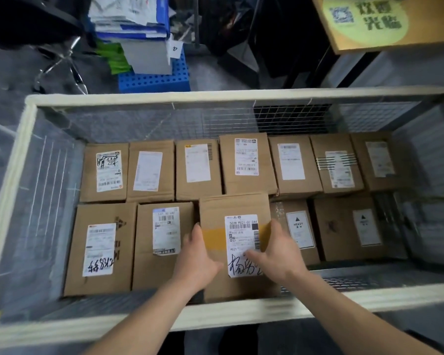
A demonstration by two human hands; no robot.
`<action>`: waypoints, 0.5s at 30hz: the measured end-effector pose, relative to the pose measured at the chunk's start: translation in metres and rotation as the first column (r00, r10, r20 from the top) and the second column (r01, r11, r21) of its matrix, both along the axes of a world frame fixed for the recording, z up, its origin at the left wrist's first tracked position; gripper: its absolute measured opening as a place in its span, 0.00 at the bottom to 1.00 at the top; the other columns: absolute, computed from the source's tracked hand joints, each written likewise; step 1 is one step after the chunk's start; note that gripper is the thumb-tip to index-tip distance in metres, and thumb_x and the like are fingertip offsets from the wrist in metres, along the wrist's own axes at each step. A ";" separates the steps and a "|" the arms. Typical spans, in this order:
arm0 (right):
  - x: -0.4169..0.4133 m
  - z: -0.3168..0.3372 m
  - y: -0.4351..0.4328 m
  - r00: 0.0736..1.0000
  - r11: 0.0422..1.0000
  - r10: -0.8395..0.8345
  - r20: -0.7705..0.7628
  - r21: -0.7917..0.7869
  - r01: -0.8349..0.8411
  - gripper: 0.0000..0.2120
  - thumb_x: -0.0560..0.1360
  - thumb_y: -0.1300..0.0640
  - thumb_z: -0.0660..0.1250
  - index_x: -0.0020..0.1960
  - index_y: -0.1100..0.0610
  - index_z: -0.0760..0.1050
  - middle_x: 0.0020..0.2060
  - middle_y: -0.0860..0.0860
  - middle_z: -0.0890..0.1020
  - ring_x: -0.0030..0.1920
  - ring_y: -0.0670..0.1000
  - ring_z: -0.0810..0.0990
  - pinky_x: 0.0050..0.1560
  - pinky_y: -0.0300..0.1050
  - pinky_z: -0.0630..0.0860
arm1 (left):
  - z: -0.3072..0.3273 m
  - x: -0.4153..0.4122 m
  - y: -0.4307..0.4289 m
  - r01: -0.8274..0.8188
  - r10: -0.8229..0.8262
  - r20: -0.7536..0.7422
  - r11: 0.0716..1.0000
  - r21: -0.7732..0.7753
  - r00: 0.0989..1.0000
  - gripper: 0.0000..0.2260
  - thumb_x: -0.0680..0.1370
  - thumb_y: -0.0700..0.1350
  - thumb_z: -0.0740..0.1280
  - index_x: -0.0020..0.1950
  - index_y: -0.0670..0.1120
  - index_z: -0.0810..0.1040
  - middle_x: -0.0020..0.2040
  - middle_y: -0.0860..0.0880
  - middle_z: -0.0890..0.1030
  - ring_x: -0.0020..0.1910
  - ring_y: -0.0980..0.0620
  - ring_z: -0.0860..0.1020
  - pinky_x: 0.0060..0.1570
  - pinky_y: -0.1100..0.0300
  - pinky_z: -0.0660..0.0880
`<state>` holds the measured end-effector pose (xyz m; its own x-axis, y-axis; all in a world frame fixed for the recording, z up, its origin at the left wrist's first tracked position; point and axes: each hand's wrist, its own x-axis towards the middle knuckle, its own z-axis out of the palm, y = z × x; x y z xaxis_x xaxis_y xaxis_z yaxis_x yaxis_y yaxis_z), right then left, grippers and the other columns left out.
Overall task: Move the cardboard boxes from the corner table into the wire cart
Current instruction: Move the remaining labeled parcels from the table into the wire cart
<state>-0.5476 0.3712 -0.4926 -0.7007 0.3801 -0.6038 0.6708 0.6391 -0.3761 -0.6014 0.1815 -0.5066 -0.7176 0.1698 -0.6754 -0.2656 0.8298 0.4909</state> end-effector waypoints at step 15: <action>-0.025 -0.042 -0.003 0.990 0.998 0.015 0.137 -0.055 -0.008 0.26 0.70 0.48 0.77 0.60 0.54 0.66 0.52 0.51 0.80 0.51 0.54 0.81 0.48 0.48 0.77 | -0.043 -0.024 0.000 0.073 -0.060 0.136 0.993 -0.094 0.989 0.45 0.70 0.45 0.79 0.78 0.45 0.55 0.69 0.44 0.69 0.65 0.44 0.74 0.63 0.52 0.75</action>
<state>-0.5722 0.3687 -0.5343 -0.6142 0.3366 -0.7137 0.7109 0.6286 -0.3153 -0.6255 0.1815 -0.5501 -0.6096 0.1420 -0.7799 -0.2654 0.8905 0.3695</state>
